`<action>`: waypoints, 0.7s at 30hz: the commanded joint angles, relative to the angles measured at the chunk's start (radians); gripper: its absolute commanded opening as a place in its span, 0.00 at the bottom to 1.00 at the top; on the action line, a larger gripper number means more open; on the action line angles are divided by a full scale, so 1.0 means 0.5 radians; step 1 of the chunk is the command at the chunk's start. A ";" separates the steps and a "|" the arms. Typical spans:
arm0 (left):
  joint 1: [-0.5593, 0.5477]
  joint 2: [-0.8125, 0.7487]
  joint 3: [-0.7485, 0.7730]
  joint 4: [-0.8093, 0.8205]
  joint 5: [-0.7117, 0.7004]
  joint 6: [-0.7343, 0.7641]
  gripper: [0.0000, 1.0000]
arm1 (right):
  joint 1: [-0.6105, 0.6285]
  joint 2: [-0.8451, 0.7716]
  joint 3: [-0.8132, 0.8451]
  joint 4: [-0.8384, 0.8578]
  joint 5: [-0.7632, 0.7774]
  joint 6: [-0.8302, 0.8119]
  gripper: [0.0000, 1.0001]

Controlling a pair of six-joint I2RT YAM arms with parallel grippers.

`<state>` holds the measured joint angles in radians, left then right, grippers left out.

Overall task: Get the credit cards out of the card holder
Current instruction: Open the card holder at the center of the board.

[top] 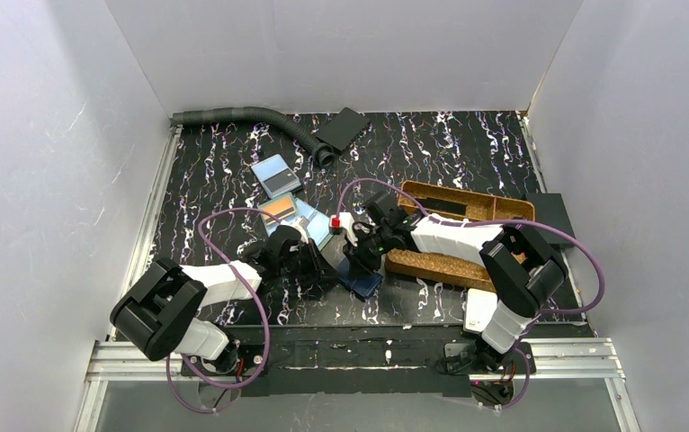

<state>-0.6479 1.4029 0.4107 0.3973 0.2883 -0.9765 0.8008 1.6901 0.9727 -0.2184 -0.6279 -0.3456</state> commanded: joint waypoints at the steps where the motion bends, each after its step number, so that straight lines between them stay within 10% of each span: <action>1: -0.011 0.055 -0.007 -0.120 -0.104 0.032 0.00 | 0.052 0.034 0.034 -0.225 0.003 -0.088 0.22; 5: -0.007 0.051 -0.011 -0.120 -0.140 0.023 0.00 | 0.065 0.050 0.082 -0.307 -0.027 -0.127 0.01; 21: -0.008 0.080 0.016 -0.120 -0.203 -0.008 0.00 | 0.105 -0.048 0.115 -0.442 -0.748 -0.266 0.01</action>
<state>-0.6563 1.4174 0.4145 0.4162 0.2828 -0.9978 0.8272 1.6947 1.0065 -0.3637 -0.8149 -0.4408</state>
